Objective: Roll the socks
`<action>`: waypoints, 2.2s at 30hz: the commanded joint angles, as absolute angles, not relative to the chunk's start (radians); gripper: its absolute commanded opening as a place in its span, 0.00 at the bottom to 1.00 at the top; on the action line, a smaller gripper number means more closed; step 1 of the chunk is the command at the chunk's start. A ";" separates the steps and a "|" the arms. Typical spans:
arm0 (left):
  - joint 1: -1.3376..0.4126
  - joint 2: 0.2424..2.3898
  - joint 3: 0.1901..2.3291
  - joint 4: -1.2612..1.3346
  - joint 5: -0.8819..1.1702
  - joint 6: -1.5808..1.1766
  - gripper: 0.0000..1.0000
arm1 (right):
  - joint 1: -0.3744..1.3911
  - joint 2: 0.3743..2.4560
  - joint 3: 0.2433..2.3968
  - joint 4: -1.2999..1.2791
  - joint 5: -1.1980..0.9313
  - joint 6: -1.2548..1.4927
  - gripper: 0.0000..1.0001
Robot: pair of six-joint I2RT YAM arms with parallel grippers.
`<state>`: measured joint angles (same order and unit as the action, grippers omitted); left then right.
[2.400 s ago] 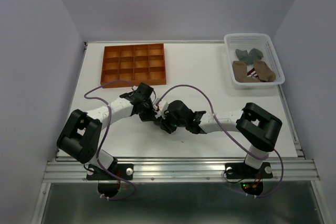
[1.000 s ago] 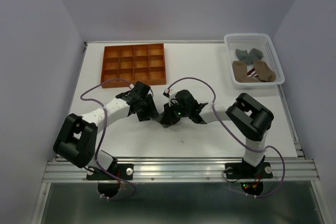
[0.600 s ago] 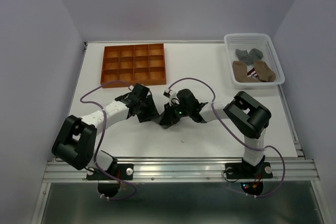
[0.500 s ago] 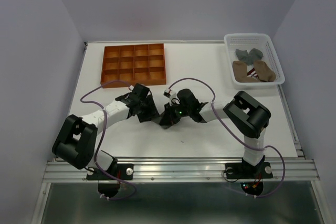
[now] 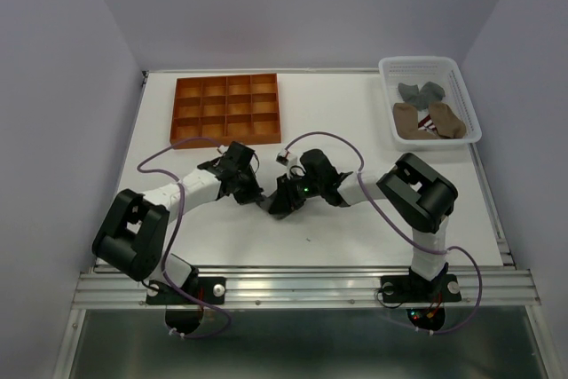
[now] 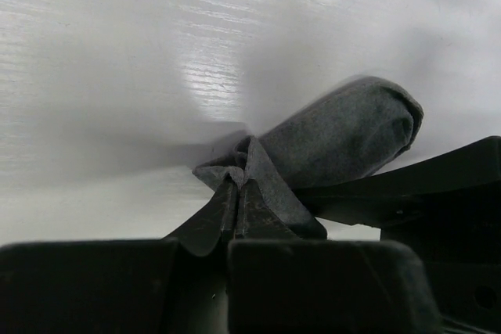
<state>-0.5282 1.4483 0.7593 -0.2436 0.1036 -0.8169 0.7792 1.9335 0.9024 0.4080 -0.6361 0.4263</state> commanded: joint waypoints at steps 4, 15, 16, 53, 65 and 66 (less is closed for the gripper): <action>-0.525 1.473 0.785 -0.297 0.068 -0.819 0.00 | 0.773 1.872 0.945 0.361 -0.626 0.368 0.39; -0.535 1.497 0.819 -0.308 0.058 -0.810 0.00 | 0.814 1.720 0.976 0.160 -0.335 0.134 0.45; -0.537 1.499 0.821 -0.308 0.058 -0.810 0.00 | 0.825 1.712 0.976 0.158 -0.331 0.120 0.45; -0.557 1.523 0.908 -0.359 0.041 -0.805 0.23 | 1.015 1.835 1.038 0.057 0.084 -0.006 0.21; -0.551 1.460 0.891 -0.382 0.011 -0.825 0.51 | 0.977 1.838 1.006 0.132 -0.136 0.195 0.05; -0.549 1.454 0.890 -0.388 -0.021 -0.825 0.54 | 0.951 1.835 0.999 0.162 -0.193 0.234 0.05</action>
